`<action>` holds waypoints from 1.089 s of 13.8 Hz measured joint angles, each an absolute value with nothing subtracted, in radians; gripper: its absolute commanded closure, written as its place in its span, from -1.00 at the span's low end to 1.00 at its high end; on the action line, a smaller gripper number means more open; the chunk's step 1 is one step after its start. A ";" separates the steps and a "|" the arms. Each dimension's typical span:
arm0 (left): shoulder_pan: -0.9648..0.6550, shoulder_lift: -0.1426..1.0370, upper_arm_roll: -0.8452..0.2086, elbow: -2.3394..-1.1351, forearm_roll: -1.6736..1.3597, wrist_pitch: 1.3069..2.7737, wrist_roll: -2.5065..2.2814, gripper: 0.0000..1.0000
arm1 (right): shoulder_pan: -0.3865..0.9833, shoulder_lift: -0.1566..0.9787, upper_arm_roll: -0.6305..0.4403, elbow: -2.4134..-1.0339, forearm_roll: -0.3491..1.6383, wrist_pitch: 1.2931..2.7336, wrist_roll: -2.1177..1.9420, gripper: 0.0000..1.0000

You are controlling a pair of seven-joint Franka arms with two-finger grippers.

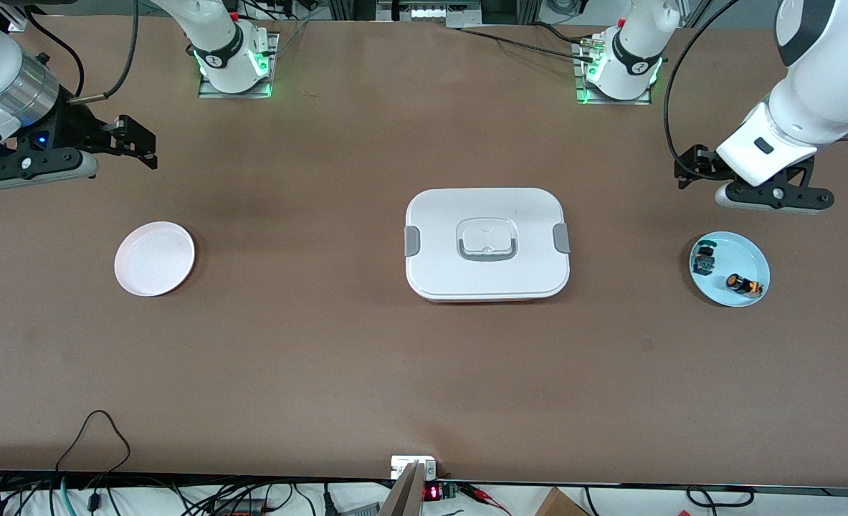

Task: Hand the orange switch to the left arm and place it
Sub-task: 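Open the left gripper and raise it away from the blue plate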

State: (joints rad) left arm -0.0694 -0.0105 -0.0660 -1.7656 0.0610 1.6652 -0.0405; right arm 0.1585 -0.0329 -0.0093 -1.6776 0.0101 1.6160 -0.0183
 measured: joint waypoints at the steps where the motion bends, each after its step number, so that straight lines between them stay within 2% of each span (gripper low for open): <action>1: -0.064 -0.002 -0.064 -1.758 0.061 1.666 -0.041 -1.00 | 0.158 -0.033 -0.009 -1.678 0.010 1.616 -0.018 -1.00; 7: -0.058 0.111 -0.064 -1.653 0.054 1.671 -0.022 -1.00 | 0.158 -0.033 -0.010 -1.678 0.010 1.615 -0.018 -1.00; 15: -0.058 0.125 -0.064 -1.632 0.054 1.671 0.006 -1.00 | 0.158 -0.033 -0.012 -1.678 0.010 1.614 -0.018 -1.00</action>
